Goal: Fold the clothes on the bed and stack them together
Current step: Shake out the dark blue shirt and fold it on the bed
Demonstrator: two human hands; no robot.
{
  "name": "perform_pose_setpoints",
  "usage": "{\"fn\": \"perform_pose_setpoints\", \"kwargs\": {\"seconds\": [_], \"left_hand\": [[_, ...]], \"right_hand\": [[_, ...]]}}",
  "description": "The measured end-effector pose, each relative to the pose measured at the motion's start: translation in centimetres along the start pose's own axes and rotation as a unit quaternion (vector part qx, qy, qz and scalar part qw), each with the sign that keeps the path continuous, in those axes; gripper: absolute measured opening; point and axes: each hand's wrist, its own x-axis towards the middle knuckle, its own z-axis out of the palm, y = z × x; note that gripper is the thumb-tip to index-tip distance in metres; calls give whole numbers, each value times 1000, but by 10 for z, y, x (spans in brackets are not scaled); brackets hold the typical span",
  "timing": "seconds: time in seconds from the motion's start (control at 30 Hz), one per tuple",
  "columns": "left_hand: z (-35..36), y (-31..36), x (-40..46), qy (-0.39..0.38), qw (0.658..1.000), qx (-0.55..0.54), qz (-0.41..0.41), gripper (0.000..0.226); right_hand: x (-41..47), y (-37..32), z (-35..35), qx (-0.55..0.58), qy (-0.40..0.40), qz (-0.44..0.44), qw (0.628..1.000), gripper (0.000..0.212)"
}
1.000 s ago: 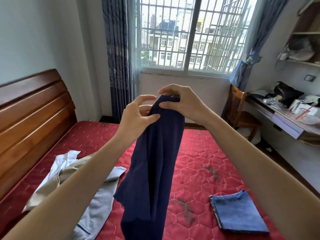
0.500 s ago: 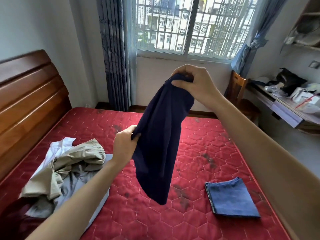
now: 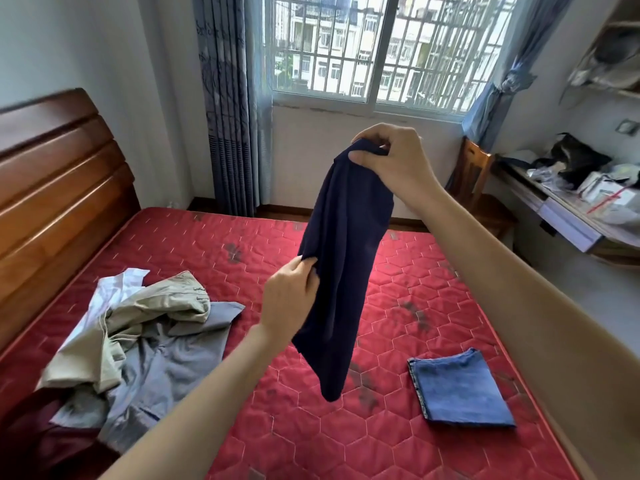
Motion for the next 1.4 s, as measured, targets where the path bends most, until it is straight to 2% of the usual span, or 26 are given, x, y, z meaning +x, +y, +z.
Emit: {"fn": "perform_pose_setpoints", "kwargs": {"seconds": [0.07, 0.17, 0.23, 0.37, 0.53, 0.6, 0.73, 0.87, 0.97, 1.1, 1.23, 1.4], "left_hand": [[12, 16, -6, -8, 998, -24, -63, 33], [26, 32, -11, -23, 993, -26, -116, 52], [27, 33, -8, -16, 991, -9, -134, 45], [15, 16, 4, 33, 991, -17, -132, 12], [-23, -21, 0, 48, 998, -30, -35, 10], [-40, -32, -4, 42, 998, -37, -21, 11], [-74, -34, -10, 1, 991, -113, -76, 13], [-104, -22, -14, -33, 975, -192, -104, 14], [-115, -11, -34, -74, 973, -186, -117, 29], [-116, 4, -91, -130, 953, -183, -202, 43], [-124, 25, -157, -167, 936, -204, -232, 28], [-149, 65, -211, -224, 906, -280, -225, 26]], "right_hand": [[0, -3, 2, -12, 14, 4, 1000, 12], [-3, -7, 2, -20, 23, 10, 999, 12], [-6, -11, 0, -17, 26, 11, 999, 12], [-16, -14, -15, -32, 29, -4, 999, 12], [-35, -4, -39, -41, 35, 17, 998, 16], [-48, 6, -45, -24, 35, 22, 999, 15], [-78, 11, -53, -1, 20, 27, 999, 16], [-98, 4, -74, 19, 39, 15, 999, 17], [-124, 4, -81, 33, 26, 24, 999, 17], [-181, 13, -82, 17, -32, 35, 999, 14], [-236, 17, -99, 14, -68, 16, 997, 14], [-272, 5, -128, 53, -75, 3, 996, 15]]}}
